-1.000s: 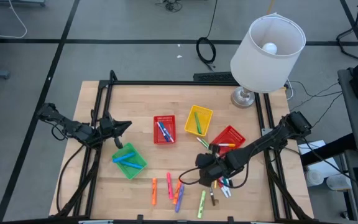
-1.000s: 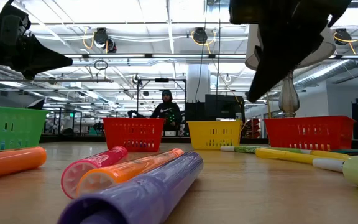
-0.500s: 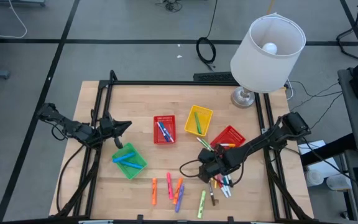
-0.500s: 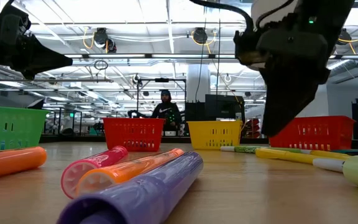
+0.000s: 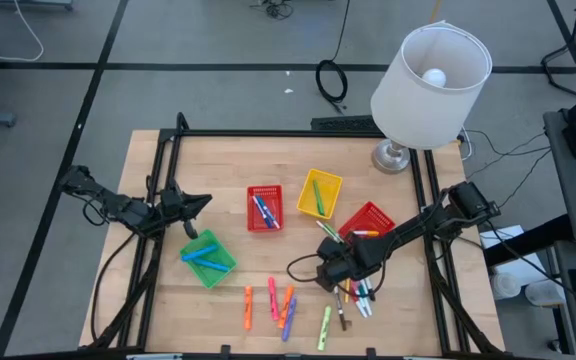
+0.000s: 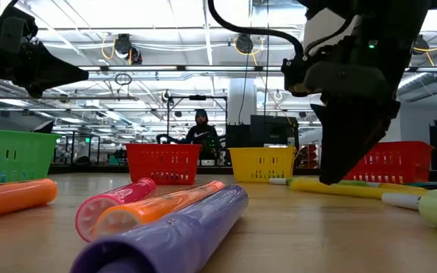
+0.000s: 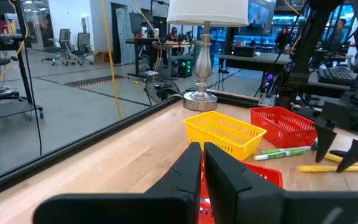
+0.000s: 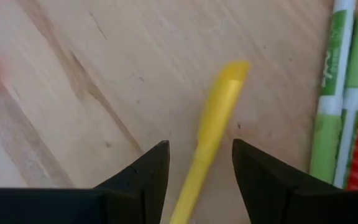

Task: Pick & Place Markers
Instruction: Put the left yellow pen into the yellow bin

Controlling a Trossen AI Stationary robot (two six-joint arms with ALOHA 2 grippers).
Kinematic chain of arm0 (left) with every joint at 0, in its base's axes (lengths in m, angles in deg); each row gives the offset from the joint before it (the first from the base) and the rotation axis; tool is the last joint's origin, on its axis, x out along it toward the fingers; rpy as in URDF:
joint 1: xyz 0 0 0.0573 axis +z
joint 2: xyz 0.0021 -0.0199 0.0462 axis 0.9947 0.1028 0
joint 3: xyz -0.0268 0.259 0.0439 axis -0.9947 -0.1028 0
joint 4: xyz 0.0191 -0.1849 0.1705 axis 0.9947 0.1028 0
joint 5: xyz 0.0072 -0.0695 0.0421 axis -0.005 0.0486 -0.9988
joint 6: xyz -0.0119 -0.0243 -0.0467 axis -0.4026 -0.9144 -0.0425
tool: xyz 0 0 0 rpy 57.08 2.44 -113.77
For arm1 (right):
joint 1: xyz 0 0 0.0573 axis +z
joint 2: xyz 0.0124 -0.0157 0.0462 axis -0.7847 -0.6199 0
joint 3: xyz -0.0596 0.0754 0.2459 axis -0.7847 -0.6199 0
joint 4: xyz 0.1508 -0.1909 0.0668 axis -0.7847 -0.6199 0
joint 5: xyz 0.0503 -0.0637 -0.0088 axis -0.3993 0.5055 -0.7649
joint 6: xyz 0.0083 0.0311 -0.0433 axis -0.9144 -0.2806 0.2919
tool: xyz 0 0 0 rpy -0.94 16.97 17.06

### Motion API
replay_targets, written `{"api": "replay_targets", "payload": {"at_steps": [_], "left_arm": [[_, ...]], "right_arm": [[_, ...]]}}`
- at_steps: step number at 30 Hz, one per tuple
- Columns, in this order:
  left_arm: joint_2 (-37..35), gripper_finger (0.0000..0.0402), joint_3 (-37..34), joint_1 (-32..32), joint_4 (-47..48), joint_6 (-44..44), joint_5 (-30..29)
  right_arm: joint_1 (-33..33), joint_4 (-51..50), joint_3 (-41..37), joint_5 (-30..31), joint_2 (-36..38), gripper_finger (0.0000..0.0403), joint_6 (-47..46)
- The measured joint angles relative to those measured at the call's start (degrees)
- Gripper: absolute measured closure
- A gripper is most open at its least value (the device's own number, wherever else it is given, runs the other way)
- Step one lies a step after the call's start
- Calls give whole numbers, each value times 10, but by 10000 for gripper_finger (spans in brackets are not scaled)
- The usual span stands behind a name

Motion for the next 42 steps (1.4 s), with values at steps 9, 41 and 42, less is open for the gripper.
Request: {"api": "replay_targets", "payload": {"at_steps": [9, 41, 42], "left_arm": [[0, 376, 0, 0, 0, 0, 0], [0, 376, 0, 0, -14, -5, 9], [0, 376, 0, 0, -14, -5, 14]], "right_arm": [[0, -14, 0, 1, 0, 236, 14], [-11, 122, 0, -1, -70, 376, 137], [-10, 136, 0, 2, -67, 379, 146]]}}
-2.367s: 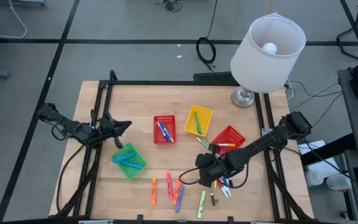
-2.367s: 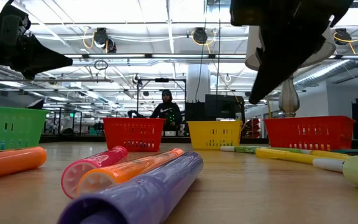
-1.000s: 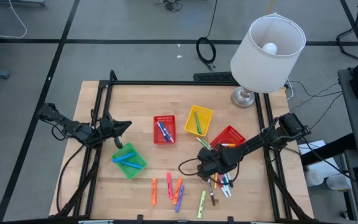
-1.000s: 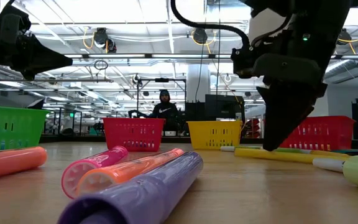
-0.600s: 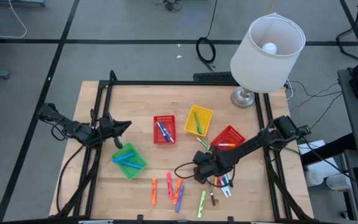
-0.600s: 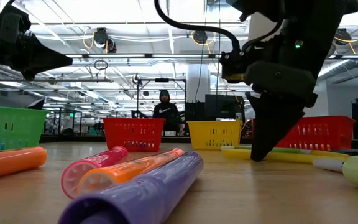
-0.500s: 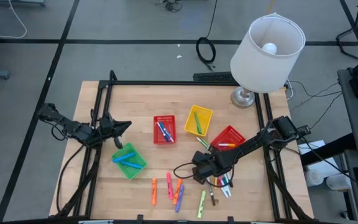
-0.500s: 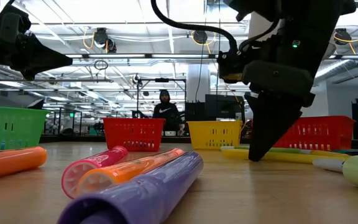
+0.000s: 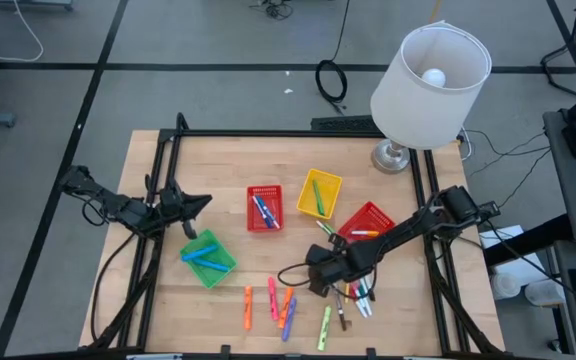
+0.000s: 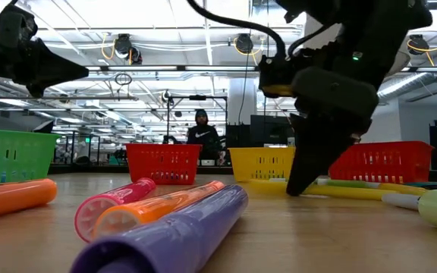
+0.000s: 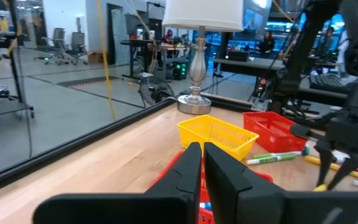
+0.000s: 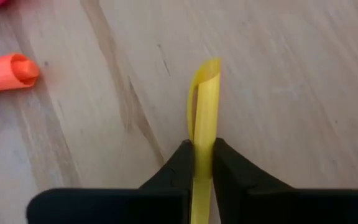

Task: Pick & Place Markers
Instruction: Put the left yellow pen into the yellow bin, then put the yellow pen into the yellow bin

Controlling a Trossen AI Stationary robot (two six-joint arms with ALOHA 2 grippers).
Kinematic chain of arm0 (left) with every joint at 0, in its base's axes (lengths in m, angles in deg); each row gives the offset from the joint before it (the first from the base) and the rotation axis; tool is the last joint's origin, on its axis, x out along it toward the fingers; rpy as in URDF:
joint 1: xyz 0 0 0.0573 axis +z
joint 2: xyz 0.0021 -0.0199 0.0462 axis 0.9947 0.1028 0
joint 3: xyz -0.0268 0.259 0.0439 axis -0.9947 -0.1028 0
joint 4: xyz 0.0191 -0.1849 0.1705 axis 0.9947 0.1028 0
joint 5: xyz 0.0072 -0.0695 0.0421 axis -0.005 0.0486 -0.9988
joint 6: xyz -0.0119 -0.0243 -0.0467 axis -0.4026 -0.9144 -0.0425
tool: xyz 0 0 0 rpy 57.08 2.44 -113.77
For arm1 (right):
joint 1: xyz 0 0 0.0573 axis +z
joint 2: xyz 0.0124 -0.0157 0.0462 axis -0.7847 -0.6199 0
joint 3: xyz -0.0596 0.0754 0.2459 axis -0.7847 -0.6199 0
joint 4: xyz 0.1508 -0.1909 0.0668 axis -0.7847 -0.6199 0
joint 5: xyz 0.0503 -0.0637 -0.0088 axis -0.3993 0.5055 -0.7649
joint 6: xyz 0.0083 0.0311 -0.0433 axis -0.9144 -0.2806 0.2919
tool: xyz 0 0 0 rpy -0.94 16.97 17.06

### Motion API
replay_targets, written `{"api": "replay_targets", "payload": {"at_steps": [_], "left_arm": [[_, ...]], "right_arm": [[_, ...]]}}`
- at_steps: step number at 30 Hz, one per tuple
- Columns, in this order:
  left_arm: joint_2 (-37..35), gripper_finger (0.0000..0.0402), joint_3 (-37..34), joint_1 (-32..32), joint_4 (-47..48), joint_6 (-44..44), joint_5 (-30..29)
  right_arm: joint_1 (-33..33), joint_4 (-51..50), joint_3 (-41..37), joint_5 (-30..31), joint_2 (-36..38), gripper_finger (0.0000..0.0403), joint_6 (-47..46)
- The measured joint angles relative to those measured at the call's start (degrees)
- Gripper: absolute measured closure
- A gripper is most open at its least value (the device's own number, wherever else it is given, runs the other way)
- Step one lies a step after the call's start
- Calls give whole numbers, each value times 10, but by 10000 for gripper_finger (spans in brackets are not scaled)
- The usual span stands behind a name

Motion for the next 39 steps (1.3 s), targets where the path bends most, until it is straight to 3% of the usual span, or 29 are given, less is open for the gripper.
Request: {"api": "replay_targets", "payload": {"at_steps": [18, 30, 35, 39], "left_arm": [[0, 376, 0, 0, 1, -2, 5], [0, 376, 0, 0, 1, -2, 5], [0, 376, 0, 0, 1, -2, 5], [0, 376, 0, 0, 1, 0, 5]], "right_arm": [[-5, 40, -2, 27, 27, 394, 54], [-18, 52, -2, 2, 91, 401, 109], [-22, 161, 0, -58, 65, 362, 140], [-31, 131, 14, -64, 40, 292, 137]]}}
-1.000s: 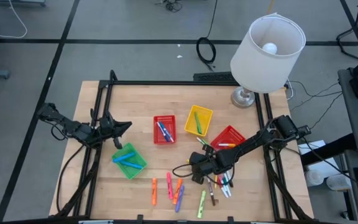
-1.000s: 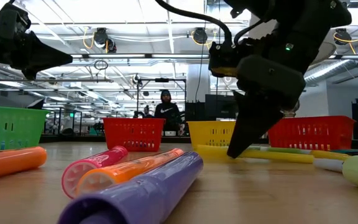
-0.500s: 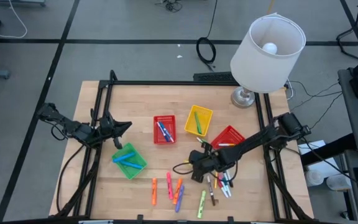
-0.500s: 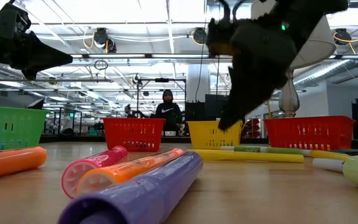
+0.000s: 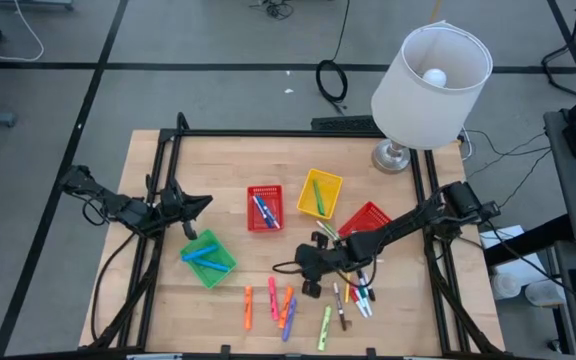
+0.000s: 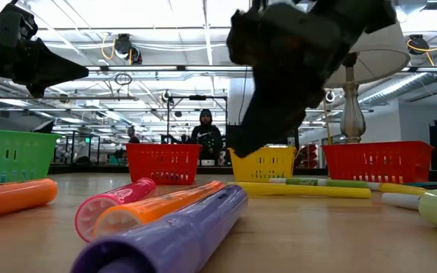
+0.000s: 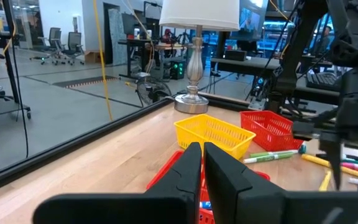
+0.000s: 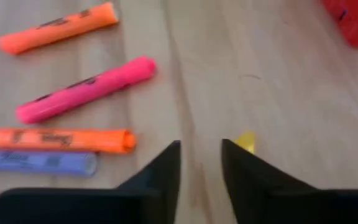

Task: Pick & Place Markers
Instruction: Put the yellow pen into the yellow bin

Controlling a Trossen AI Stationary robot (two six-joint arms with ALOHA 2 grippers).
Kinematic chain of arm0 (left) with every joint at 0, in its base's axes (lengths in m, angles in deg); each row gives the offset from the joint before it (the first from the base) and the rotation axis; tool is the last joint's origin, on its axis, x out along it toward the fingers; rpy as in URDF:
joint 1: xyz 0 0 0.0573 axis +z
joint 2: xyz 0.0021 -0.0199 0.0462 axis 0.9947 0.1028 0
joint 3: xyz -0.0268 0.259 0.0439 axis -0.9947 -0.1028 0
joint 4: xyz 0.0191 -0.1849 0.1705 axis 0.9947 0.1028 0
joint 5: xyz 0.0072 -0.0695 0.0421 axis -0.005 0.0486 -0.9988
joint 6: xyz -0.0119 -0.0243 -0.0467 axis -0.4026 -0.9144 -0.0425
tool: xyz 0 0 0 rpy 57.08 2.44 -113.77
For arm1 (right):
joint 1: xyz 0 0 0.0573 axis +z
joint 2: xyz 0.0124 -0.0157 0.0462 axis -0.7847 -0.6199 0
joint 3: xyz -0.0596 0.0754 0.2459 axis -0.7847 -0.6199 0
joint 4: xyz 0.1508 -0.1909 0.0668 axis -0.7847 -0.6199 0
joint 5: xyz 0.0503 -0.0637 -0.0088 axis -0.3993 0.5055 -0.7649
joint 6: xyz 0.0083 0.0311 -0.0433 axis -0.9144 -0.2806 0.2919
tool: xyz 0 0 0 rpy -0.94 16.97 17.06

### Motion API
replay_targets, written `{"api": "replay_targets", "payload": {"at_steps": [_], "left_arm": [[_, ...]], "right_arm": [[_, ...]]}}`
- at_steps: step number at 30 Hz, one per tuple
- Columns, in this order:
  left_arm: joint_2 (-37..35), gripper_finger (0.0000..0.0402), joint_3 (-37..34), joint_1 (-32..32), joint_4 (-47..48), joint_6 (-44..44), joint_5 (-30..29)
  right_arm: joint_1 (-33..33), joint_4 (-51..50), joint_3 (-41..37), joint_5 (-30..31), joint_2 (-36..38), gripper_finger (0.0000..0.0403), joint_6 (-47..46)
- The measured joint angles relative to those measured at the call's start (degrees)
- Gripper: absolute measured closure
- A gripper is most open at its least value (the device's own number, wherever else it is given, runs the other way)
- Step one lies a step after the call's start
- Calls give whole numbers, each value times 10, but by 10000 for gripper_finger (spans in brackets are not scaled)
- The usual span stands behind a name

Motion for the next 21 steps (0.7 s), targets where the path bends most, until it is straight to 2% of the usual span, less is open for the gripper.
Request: {"api": "replay_targets", "payload": {"at_steps": [6, 10, 12, 15, 21], "left_arm": [[0, 376, 0, 0, 1, 5, 0], [0, 376, 0, 0, 3, 5, 0], [0, 376, 0, 0, 5, 6, 0], [0, 376, 0, 0, 5, 6, 0], [0, 376, 0, 0, 5, 6, 0]], "right_arm": [[-11, -35, 0, -1, -30, 192, -2], [-14, -35, 3, 5, -54, 176, 16], [-14, -42, 4, 9, -66, 186, 17], [-16, -51, 4, 14, -83, 227, 14], [-23, -87, 2, 5, -92, 364, 14]]}}
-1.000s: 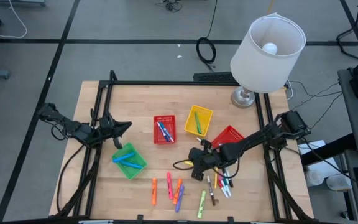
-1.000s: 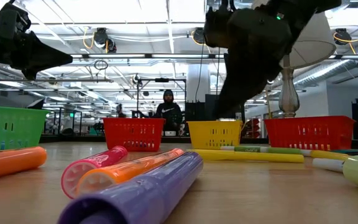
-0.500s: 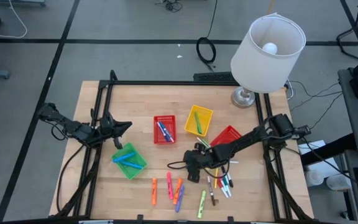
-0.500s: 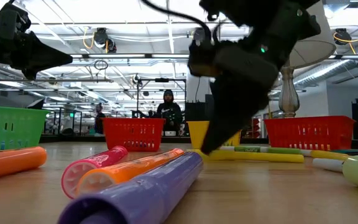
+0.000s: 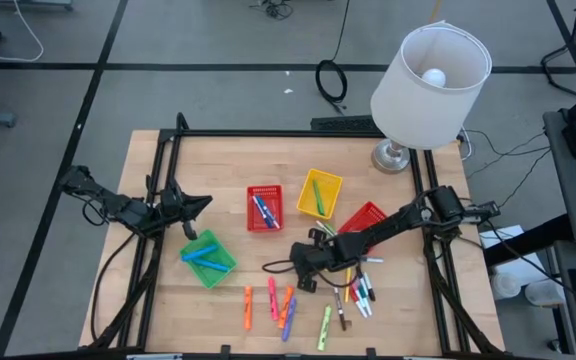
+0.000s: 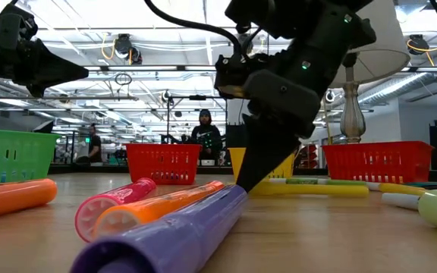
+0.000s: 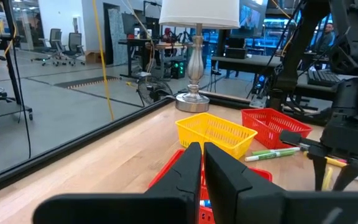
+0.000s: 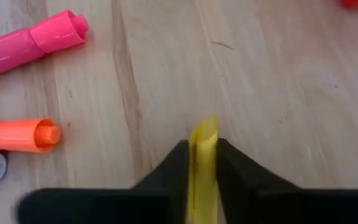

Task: Pick & Place Markers
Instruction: Put the yellow pen into the yellow bin

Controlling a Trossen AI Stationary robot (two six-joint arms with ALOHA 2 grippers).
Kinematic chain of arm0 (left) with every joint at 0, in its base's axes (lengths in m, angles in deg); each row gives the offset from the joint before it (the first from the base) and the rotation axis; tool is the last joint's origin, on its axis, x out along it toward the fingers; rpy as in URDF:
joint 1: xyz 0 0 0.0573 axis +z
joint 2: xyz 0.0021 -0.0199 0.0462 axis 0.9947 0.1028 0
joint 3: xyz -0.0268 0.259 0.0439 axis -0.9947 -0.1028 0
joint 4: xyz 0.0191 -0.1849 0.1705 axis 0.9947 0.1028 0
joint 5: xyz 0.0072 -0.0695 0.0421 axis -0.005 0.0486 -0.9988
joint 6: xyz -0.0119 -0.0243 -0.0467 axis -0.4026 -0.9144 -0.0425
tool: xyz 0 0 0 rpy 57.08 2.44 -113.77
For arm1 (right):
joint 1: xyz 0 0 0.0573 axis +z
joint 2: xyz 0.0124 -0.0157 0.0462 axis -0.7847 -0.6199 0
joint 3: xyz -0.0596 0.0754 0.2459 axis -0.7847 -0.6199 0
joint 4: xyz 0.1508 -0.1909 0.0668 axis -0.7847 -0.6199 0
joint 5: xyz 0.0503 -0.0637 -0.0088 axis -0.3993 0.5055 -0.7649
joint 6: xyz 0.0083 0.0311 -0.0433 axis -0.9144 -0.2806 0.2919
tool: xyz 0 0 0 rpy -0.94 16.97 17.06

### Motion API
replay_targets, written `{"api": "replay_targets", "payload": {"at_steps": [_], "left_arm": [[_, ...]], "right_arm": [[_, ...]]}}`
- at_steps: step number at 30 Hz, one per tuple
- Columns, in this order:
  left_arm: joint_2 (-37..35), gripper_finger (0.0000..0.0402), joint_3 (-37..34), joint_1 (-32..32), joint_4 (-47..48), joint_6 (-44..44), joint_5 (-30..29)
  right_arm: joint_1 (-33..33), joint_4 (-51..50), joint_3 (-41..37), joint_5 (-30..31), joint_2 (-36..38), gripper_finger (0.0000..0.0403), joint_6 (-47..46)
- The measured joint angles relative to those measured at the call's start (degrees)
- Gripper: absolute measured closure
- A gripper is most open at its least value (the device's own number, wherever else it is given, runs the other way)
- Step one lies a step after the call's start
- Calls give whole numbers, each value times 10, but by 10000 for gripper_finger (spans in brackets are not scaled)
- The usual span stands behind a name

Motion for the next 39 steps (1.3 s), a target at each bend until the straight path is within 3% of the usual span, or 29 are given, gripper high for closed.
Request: {"api": "replay_targets", "payload": {"at_steps": [8, 21, 27, 29, 31, 36, 39], "left_arm": [[0, 376, 0, 0, 0, 0, 0], [0, 376, 0, 0, -1, -3, 8], [0, 376, 0, 0, -1, -3, 7], [0, 376, 0, 0, -1, -3, 8], [0, 376, 0, 0, -1, -3, 8], [0, 376, 0, 0, -1, -1, 7], [0, 376, 0, 0, 0, 10, 7]], "right_arm": [[-6, -7, -1, 16, 13, 372, -5], [-7, 44, -4, 80, 169, 372, 73], [-29, 49, -3, 208, 257, 372, 97], [-45, 46, -3, 222, 276, 372, 135], [-65, 43, -3, 217, 292, 372, 181], [-133, 12, -2, 76, 301, 372, 363], [-166, -31, -2, 43, 292, 372, 487]]}}
